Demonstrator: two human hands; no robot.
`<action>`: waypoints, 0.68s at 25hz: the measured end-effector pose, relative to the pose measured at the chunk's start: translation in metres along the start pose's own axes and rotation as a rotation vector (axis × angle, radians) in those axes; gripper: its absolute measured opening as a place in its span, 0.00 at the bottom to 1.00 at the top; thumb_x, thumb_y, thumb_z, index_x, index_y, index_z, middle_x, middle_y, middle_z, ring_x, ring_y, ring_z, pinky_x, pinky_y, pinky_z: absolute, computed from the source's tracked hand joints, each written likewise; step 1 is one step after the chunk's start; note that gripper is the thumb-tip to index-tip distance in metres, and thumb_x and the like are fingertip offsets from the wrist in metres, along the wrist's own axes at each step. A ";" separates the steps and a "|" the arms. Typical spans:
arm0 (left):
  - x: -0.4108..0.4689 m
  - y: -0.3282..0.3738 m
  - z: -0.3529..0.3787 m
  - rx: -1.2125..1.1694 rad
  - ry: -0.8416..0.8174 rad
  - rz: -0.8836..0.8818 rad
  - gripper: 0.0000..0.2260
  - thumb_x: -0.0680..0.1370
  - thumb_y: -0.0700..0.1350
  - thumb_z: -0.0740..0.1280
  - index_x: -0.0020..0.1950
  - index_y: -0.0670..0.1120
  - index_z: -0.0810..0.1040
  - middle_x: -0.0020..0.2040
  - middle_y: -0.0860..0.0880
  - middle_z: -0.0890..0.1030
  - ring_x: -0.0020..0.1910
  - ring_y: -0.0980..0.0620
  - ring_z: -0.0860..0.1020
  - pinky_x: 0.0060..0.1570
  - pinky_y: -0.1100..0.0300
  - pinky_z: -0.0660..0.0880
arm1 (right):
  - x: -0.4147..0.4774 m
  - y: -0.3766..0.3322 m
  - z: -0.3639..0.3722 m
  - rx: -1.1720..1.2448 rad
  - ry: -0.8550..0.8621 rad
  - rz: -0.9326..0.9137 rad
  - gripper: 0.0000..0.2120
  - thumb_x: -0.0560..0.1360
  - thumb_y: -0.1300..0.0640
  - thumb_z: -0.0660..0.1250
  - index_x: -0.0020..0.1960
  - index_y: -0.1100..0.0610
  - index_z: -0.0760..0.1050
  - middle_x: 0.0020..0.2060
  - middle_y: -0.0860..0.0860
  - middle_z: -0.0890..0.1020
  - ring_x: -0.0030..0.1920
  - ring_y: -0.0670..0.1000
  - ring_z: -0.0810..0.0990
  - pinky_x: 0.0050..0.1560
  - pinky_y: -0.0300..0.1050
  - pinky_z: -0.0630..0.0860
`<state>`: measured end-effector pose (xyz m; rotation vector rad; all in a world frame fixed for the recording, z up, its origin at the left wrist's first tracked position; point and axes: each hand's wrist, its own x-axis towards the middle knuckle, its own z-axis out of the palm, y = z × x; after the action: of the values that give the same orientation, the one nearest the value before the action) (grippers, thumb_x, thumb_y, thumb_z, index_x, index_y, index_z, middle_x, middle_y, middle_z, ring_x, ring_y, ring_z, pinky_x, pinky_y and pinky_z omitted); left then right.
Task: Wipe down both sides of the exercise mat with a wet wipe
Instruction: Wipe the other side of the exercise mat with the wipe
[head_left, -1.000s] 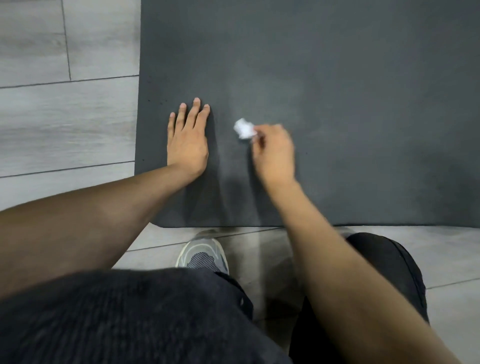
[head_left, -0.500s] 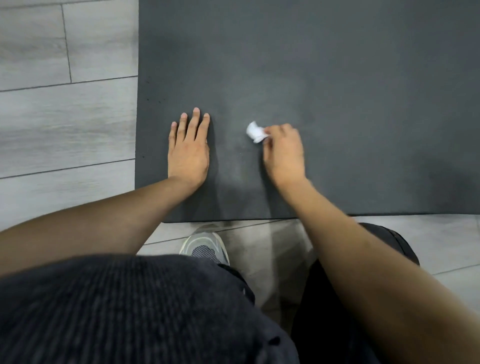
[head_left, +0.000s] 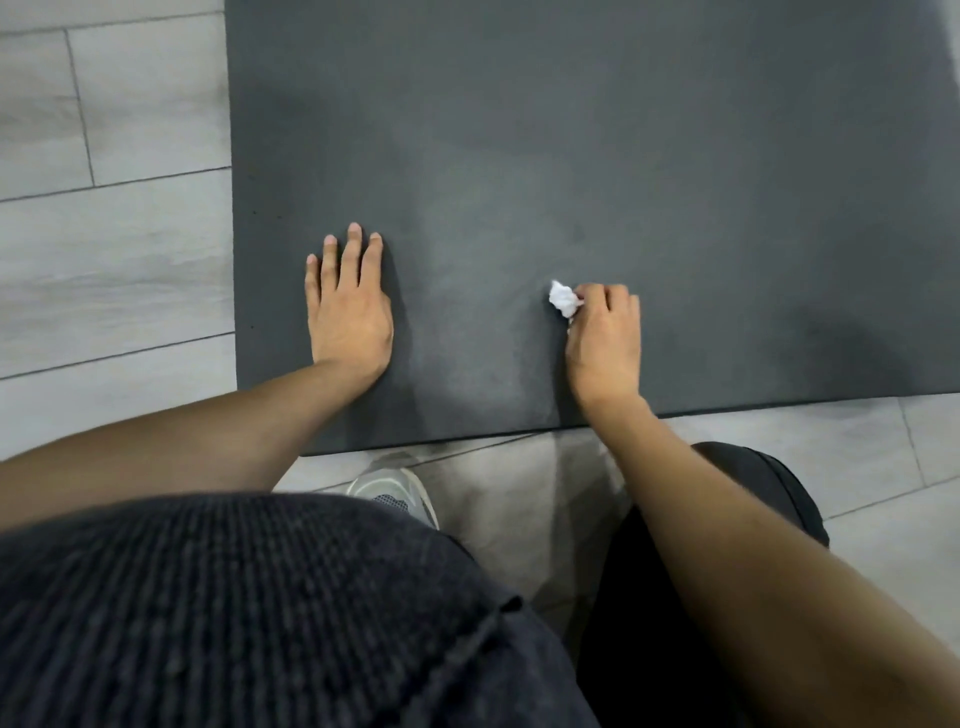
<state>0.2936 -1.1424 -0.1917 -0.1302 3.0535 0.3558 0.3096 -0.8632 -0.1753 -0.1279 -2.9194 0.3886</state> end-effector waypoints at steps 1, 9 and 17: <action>-0.001 0.002 0.001 0.004 0.012 -0.009 0.28 0.82 0.38 0.59 0.82 0.45 0.58 0.83 0.44 0.56 0.82 0.40 0.54 0.81 0.45 0.47 | -0.012 -0.020 0.004 0.025 -0.001 0.017 0.10 0.72 0.65 0.58 0.48 0.61 0.77 0.41 0.61 0.77 0.40 0.63 0.74 0.44 0.54 0.67; -0.010 0.006 0.003 0.016 0.020 0.181 0.31 0.78 0.35 0.63 0.81 0.44 0.61 0.82 0.42 0.60 0.80 0.37 0.58 0.80 0.44 0.53 | -0.078 -0.069 0.009 0.022 -0.124 -0.646 0.07 0.80 0.62 0.56 0.48 0.60 0.72 0.40 0.60 0.76 0.39 0.60 0.74 0.41 0.55 0.72; -0.009 0.011 0.008 -0.001 0.028 0.143 0.29 0.77 0.36 0.64 0.79 0.43 0.65 0.80 0.40 0.63 0.79 0.37 0.61 0.79 0.43 0.54 | -0.060 -0.019 0.003 -0.147 0.129 0.177 0.08 0.70 0.68 0.68 0.46 0.61 0.71 0.39 0.61 0.74 0.37 0.60 0.72 0.39 0.53 0.65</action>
<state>0.3016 -1.1288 -0.1961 0.0846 3.0983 0.3660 0.3661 -0.8891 -0.1842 -0.4182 -2.8152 0.1825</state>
